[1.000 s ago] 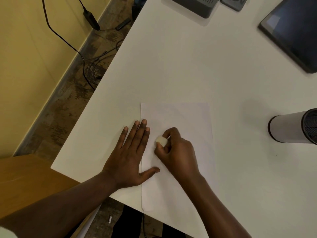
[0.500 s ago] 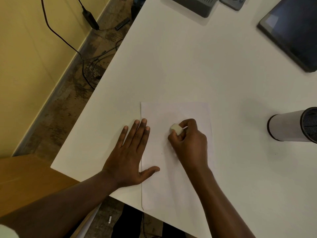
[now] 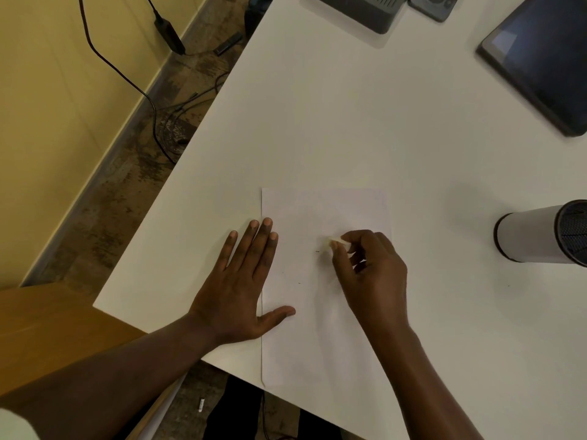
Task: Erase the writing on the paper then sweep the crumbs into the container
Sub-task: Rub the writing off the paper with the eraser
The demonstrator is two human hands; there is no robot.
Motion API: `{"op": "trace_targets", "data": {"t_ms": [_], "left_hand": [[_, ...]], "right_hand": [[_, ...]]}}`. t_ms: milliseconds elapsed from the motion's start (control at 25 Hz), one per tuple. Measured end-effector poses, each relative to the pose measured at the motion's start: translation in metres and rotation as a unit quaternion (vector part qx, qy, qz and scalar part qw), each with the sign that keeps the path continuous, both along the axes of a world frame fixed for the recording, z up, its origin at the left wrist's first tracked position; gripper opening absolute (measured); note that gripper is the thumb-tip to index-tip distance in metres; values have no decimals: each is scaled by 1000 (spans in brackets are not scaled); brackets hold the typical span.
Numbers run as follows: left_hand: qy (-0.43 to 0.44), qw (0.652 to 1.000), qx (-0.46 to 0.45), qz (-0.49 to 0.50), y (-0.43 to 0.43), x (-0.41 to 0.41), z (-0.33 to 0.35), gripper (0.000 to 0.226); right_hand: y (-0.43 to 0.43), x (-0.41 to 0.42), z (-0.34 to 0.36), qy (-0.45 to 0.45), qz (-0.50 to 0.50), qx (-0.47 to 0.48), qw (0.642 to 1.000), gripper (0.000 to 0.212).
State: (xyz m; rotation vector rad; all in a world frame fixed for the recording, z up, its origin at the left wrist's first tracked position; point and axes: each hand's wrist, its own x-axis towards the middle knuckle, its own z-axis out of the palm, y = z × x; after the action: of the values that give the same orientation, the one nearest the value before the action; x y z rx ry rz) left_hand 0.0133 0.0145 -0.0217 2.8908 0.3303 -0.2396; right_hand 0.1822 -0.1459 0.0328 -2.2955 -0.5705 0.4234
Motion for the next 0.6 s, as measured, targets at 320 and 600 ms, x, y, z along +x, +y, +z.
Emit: {"op": "trace_targets", "data": {"t_ms": [320, 600], "left_hand": [[-8, 1000, -3, 2, 0, -1, 1, 117], [-6, 1000, -1, 0, 0, 0, 0, 117]], "right_hand": [[-8, 2, -9, -56, 59, -70, 994, 9], [-11, 0, -4, 40, 38, -25, 998, 22]]}}
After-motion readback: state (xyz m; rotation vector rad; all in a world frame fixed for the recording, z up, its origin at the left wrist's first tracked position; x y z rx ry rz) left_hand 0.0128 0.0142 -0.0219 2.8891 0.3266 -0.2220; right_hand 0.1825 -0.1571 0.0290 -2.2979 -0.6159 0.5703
